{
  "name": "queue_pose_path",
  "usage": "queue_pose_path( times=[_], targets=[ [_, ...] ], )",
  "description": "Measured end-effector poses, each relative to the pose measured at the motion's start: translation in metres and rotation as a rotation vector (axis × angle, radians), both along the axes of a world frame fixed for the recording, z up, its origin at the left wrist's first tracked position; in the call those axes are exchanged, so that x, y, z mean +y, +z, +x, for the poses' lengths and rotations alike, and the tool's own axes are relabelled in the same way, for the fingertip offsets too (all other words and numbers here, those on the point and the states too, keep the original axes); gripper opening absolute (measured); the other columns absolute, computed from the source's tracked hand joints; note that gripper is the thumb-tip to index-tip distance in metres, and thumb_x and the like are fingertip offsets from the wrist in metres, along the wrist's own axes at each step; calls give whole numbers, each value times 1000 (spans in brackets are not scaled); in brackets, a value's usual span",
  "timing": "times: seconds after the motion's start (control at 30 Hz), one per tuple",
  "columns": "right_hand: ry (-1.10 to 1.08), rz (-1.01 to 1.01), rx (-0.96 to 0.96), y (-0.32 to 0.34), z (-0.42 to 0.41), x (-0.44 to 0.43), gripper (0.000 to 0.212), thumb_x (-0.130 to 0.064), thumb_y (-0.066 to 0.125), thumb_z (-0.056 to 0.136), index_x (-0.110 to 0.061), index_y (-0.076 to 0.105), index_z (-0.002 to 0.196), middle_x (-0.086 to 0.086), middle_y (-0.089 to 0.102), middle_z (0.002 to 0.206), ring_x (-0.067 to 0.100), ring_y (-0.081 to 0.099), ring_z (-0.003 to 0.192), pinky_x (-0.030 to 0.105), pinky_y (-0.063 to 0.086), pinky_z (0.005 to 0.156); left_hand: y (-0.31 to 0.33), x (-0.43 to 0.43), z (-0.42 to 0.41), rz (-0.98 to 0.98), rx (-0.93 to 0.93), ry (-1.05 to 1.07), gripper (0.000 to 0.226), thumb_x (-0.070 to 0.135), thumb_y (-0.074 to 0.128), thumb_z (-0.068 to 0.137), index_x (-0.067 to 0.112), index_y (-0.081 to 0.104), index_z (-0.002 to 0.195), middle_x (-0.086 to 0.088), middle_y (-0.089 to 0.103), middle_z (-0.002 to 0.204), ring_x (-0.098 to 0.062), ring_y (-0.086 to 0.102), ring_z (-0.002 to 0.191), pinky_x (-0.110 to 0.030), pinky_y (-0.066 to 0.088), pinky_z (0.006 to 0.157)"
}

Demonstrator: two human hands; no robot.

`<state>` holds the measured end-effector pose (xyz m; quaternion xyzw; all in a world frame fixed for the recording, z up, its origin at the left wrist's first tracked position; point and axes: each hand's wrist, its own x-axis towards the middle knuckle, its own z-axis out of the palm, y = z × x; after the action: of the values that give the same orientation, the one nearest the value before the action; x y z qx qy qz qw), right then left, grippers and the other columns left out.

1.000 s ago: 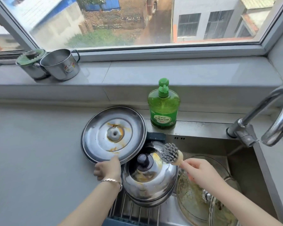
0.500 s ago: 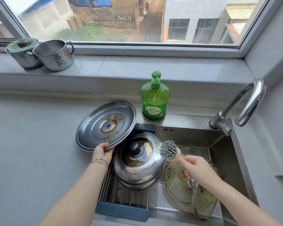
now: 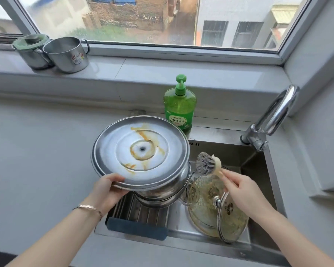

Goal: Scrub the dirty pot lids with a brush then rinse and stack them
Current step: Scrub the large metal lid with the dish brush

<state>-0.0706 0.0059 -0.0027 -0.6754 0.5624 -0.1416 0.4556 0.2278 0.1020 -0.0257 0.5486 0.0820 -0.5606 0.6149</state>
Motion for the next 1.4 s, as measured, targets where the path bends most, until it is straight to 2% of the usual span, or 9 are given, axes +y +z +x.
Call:
queue_pose_path(
  times=[0.07,0.17,0.4,0.53,0.73,0.9,1.03,1.2,1.4],
  targets=[
    [23,-42,-5,10,-9,5,39,-23,45,98,-43,42,132,-6,63,101,11,61,94,24,45,78,8,9,-16,24,-28,-148,28,-11,36,85,-6,59,100,-18,69,89,-28,66,81,-35,60,60],
    [79,-115,60,19,-20,10,45,-25,40,99,-64,30,119,3,52,82,16,55,73,22,43,66,12,11,-38,76,-86,-322,22,-11,36,87,-12,57,94,-20,68,78,-28,67,69,-39,59,61],
    [236,-217,629,2,-36,18,39,-30,32,100,-47,43,133,-3,44,89,23,55,85,29,39,67,20,-7,-93,38,-115,-559,33,-18,37,84,-16,47,115,-26,61,88,-33,65,62,-42,56,51],
    [319,-210,340,9,-27,55,38,-29,37,99,-44,47,132,-3,47,85,17,49,81,28,38,68,25,-12,-123,10,-195,-681,42,-19,46,77,-8,49,117,-17,65,76,-28,65,63,-38,56,51],
    [-5,-185,495,-6,-69,23,36,-25,39,98,-37,54,129,4,60,100,25,57,91,33,46,76,35,-3,-137,-85,-166,-691,41,-19,46,74,-2,53,110,-17,69,80,-30,68,66,-40,57,53],
    [149,-291,240,-1,-41,60,35,-28,45,97,-41,53,128,-7,45,75,17,48,77,23,34,60,40,2,-148,-97,-201,-760,52,-5,50,55,3,56,107,-17,71,82,-30,69,69,-41,58,55],
    [-63,-243,286,-4,-56,29,34,-26,47,96,-38,58,125,0,67,102,23,57,94,29,40,68,41,7,-151,-104,-128,-718,52,-7,48,55,-1,56,106,-17,69,78,-28,68,62,-34,53,47],
    [156,-341,267,13,-34,73,39,-27,39,98,-43,48,132,-2,50,85,23,55,86,32,42,69,37,10,-153,-96,-176,-725,49,-7,49,53,0,58,100,-16,67,75,-27,67,63,-37,55,51],
    [20,-217,516,5,-60,33,35,-25,41,97,-36,56,127,3,63,120,26,57,104,35,48,83,41,12,-145,-98,-217,-735,36,-22,46,74,0,54,103,-14,70,71,-28,68,60,-35,54,46]
  ],
)
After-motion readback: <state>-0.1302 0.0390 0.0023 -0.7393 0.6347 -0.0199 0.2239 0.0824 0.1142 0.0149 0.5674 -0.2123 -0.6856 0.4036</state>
